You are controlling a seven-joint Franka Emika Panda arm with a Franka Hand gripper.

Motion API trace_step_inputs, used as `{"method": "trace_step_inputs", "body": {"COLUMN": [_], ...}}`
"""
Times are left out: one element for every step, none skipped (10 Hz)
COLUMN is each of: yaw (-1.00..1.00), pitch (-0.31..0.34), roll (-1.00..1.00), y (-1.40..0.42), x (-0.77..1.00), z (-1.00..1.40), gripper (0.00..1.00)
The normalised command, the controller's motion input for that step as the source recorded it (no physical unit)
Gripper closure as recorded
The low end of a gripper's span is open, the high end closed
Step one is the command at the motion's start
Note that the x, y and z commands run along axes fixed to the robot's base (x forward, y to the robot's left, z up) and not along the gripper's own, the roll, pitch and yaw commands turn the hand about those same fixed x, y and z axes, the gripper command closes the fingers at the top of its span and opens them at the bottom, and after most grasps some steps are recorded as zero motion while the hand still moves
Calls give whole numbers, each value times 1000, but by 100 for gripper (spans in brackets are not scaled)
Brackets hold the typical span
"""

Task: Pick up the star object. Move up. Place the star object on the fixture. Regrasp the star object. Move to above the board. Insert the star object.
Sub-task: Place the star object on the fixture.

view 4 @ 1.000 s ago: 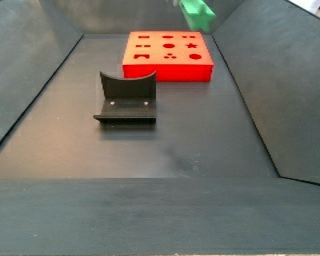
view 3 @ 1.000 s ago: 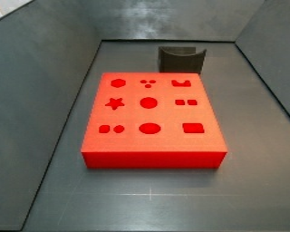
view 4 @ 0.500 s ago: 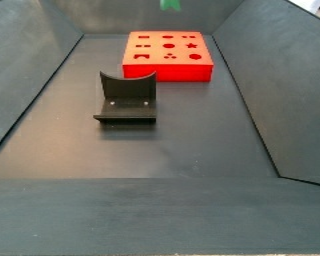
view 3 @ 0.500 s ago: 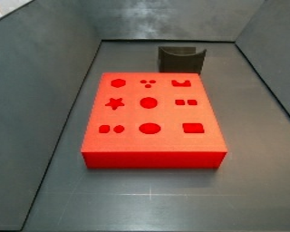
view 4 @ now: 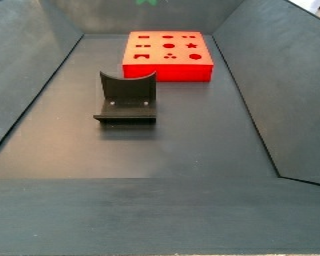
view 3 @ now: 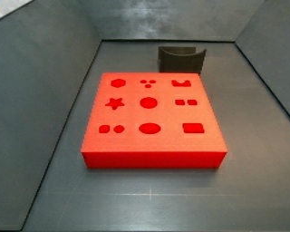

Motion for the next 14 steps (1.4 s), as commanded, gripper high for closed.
{"method": "trace_step_inputs", "body": {"yaw": [-25,-26,-32,-34,-40,-47,-53,-62,-73,-83,-97,-119,-144,-177], "pitch": [99,97,88,85,86,86,105,104,107,120,136,147,150,147], "roll": [-1000,-1000,-1000,-1000,-1000,-1000,-1000,-1000,-1000,-1000,-1000,-1000,-1000,-1000], "y": [24,29,58,36,29,27,31,36,31,36,42,43,42,43], "x": [660,594,543,460,333,236,96,36,52,76,87,87,82,75], "z": [-1000,-989,-811,-602,-310,-108,-17,-19,-35,-26,-14,-18,-20,-16], "gripper": [100,100,100,100,100,100,100,100,100,100,100,100,100,100]}}
